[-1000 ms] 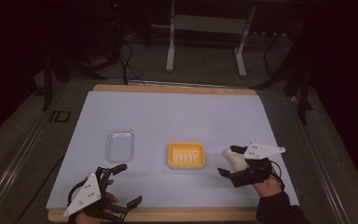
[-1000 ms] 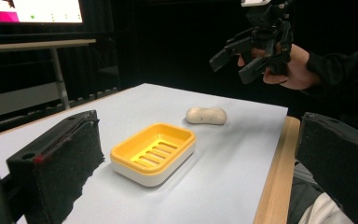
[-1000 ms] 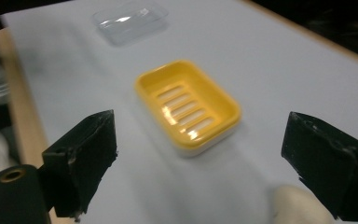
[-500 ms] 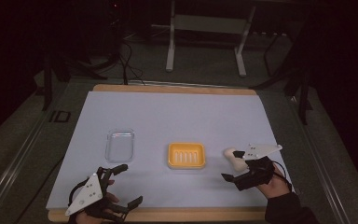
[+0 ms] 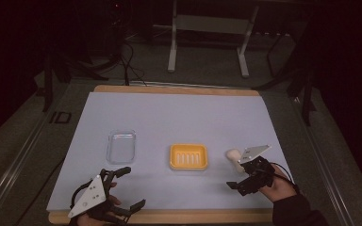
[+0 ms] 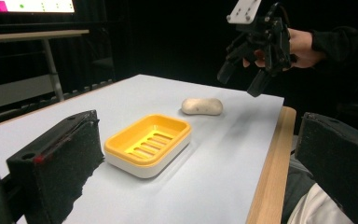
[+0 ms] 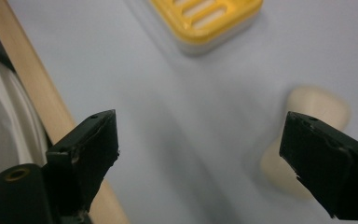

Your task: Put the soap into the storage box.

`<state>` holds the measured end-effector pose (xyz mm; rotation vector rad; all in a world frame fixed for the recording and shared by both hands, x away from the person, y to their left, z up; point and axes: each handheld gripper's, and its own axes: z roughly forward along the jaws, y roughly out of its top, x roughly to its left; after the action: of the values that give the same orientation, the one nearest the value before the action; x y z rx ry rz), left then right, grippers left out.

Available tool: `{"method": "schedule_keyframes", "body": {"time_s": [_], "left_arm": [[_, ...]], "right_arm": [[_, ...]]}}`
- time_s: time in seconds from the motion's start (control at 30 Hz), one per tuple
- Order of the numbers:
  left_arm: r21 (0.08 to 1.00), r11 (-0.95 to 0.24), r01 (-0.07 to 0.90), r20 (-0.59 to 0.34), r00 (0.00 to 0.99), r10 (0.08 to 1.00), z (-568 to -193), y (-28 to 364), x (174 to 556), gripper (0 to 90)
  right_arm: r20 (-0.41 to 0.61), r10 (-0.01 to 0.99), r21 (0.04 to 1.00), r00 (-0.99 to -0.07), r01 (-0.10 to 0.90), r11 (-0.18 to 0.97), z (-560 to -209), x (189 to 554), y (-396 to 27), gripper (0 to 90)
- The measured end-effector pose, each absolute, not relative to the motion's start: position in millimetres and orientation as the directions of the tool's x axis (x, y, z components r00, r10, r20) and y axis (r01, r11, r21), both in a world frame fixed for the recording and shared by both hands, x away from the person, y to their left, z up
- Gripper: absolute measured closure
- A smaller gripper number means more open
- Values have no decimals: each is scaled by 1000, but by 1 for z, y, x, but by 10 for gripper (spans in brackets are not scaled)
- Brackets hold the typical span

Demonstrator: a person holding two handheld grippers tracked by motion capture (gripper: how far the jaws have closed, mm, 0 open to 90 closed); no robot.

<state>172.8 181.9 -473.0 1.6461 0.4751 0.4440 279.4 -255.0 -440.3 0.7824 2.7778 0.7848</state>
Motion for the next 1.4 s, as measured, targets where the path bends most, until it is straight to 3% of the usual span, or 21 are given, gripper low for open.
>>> {"method": "schedule_keyframes", "body": {"time_s": [0.4,0.6,1.07,1.4], "left_arm": [[991,-120,57,18,836,548,-474,181,173,8],[990,-125,59,19,838,545,-474,181,173,8],[989,-134,61,23,837,546,-474,180,173,7],[989,-131,62,20,837,547,-474,180,173,8]], "right_arm": [[8,566,436,-825,512,740,-445,280,-260,132],[-54,576,341,-816,527,778,-450,281,-261,146],[-2,673,85,-740,670,737,-471,291,-267,138],[64,757,50,-650,760,648,-478,304,-283,130]]}}
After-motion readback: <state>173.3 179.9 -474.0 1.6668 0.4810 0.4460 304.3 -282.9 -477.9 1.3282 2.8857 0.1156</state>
